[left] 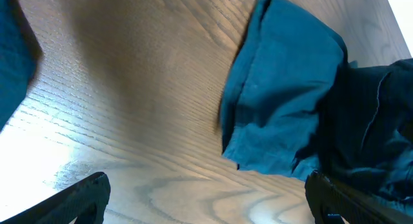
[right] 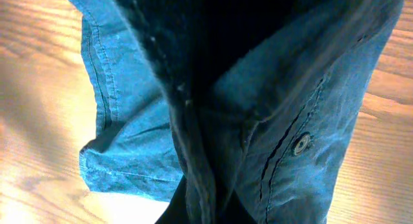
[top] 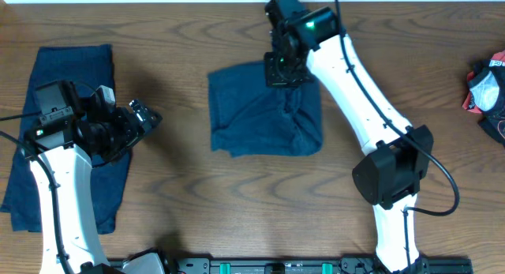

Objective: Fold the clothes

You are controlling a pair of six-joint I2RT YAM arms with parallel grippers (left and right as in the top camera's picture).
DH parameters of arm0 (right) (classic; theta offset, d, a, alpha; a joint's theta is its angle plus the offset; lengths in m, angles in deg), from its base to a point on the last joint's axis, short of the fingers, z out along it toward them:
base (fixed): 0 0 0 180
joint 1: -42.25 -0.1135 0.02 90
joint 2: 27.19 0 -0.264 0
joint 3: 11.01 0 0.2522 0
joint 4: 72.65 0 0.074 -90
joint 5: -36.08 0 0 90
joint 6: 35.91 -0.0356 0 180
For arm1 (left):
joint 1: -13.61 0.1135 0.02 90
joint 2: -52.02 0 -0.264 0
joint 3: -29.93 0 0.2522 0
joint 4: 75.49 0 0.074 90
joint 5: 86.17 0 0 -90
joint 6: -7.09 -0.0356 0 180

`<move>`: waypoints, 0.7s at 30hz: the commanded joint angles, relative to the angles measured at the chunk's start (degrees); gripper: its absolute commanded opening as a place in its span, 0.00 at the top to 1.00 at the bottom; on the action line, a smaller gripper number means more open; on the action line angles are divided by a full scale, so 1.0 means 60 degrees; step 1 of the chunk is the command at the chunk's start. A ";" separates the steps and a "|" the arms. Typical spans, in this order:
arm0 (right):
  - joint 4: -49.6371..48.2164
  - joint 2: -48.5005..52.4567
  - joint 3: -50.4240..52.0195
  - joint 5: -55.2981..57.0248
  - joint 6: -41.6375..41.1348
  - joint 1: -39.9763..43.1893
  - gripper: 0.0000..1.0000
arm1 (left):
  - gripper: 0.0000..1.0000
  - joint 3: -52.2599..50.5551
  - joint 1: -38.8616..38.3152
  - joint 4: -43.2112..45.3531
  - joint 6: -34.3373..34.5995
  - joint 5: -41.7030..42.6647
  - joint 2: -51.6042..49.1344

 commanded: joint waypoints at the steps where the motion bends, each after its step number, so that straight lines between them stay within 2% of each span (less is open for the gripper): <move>1: -0.0168 -0.0251 -0.0157 -0.0098 0.0204 -0.0222 0.99 | 0.02 0.0277 -0.0029 -0.0073 -0.0025 0.0164 -0.0036; 5: -0.0171 -0.0259 -0.0157 0.0375 0.0058 -0.0219 0.99 | 0.02 0.0277 -0.0029 -0.0127 -0.0029 0.0160 -0.0036; 9: 0.0299 -0.0299 -0.0164 0.0820 0.0200 0.0459 0.99 | 0.02 0.0277 -0.0029 -0.0160 -0.0069 0.0157 -0.0036; 16: 0.1803 -0.0346 -0.0179 0.1461 0.0601 0.3209 0.99 | 0.02 0.0273 -0.0029 -0.0182 -0.0066 0.0160 -0.0036; 21: 0.2080 -0.0361 -0.0186 0.1461 0.0954 0.5115 0.99 | 0.02 0.0259 -0.0029 -0.0248 -0.0066 0.0157 -0.0036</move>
